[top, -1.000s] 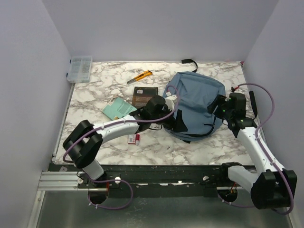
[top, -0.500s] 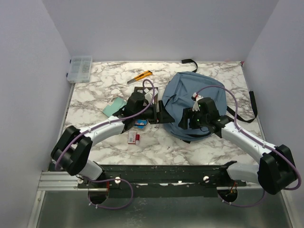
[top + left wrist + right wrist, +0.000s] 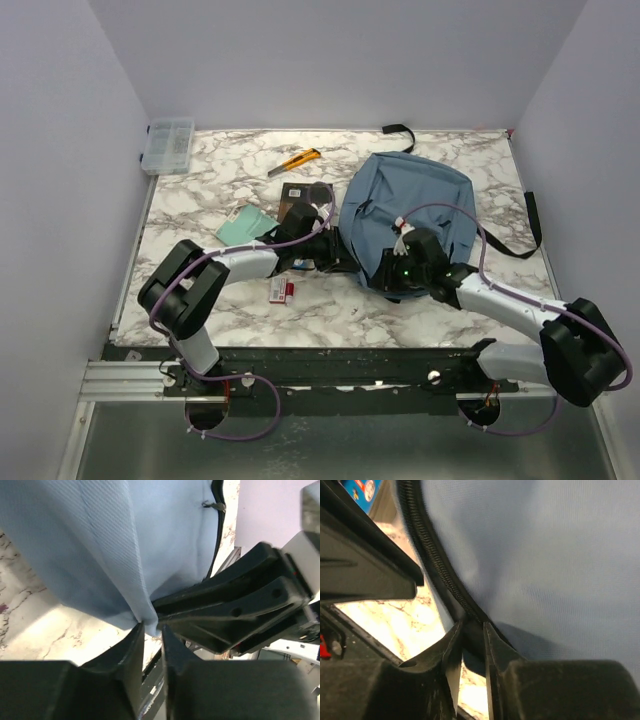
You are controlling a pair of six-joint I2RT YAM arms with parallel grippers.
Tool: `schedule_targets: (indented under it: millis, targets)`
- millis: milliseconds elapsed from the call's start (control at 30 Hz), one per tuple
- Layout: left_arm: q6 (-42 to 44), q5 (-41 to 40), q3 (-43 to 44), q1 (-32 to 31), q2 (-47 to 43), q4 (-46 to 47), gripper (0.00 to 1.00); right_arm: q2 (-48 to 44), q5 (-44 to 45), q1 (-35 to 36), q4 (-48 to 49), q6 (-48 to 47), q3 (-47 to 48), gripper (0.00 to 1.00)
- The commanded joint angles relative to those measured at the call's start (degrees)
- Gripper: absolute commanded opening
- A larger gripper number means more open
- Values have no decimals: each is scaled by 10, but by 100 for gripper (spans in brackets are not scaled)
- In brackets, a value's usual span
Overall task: Pack the student bag
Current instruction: Unzip the student bag at the center of the board.
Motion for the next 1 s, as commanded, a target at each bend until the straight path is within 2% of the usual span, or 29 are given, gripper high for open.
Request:
schedule_targets:
  millis: [0,133,200,367,467,500,633,700,833,967]
  targets:
    - [3,-3,21,0,29,12,14,23,-33,28,83,75,-57,20]
    - [8,-3,21,0,34,25,5,22,-4,34,50,67,-49,20]
    - [12,-8,17,0,34,28,0,0,20,34,16,51,-31,27]
    - [15,-16,5,1,37,28,0,-15,85,35,-69,-8,36,46]
    - [12,-13,-10,0,31,38,1,7,116,35,-100,-34,67,51]
    - [12,-13,-17,-1,23,41,8,18,116,35,-113,-41,78,52]
    - [14,-20,-42,-1,-16,41,49,31,158,35,-160,-49,97,55]
    - [10,-18,-45,-1,-27,41,61,30,176,36,-192,-37,105,59]
    - [3,-17,-38,-6,-20,42,69,37,188,53,-239,-12,124,64]
    - [-2,-20,-25,-6,19,43,67,54,185,73,-221,-21,126,67]
